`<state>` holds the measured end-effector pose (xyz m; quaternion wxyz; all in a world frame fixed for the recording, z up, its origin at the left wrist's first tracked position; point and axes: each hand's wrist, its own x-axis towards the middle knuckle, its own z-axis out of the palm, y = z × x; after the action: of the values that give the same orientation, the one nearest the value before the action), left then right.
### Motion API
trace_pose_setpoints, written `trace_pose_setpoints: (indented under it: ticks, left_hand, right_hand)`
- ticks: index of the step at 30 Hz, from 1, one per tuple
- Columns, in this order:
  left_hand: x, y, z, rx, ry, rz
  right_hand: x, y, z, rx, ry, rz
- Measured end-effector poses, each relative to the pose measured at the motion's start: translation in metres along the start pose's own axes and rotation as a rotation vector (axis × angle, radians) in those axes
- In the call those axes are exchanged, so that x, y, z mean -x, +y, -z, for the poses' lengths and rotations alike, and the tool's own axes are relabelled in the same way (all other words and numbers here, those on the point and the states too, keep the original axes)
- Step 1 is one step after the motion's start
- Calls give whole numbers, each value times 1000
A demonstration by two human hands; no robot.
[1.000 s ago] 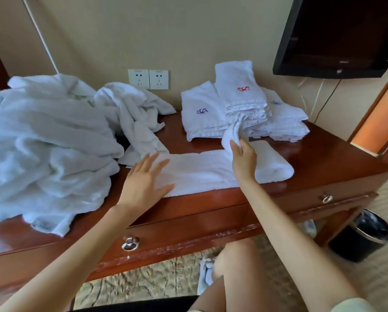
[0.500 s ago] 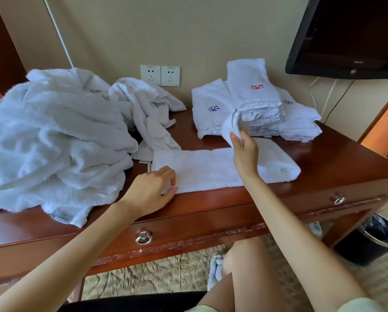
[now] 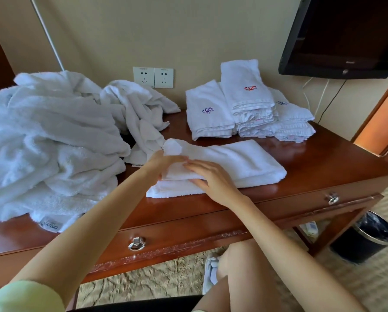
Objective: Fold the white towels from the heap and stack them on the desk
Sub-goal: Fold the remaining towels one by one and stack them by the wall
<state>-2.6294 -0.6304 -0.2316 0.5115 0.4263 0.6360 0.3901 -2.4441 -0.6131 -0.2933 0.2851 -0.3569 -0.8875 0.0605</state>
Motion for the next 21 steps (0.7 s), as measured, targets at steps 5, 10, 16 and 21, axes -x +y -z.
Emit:
trace_pose_setpoints:
  ticks: [5,10,16,21]
  left_hand:
    - [-7,-8,0,12,185,-135]
    - [4,-12,30,171,259,-180]
    - [15,-33,43,-12,197,-85]
    - [13,-33,38,-622,377,-370]
  right_hand:
    - [1,-1,8,67,-27,6]
    - [3,-4,11,72,30,37]
    - [7,-12,5,34,-65,31]
    - [14,-12,22,10,-170,-26]
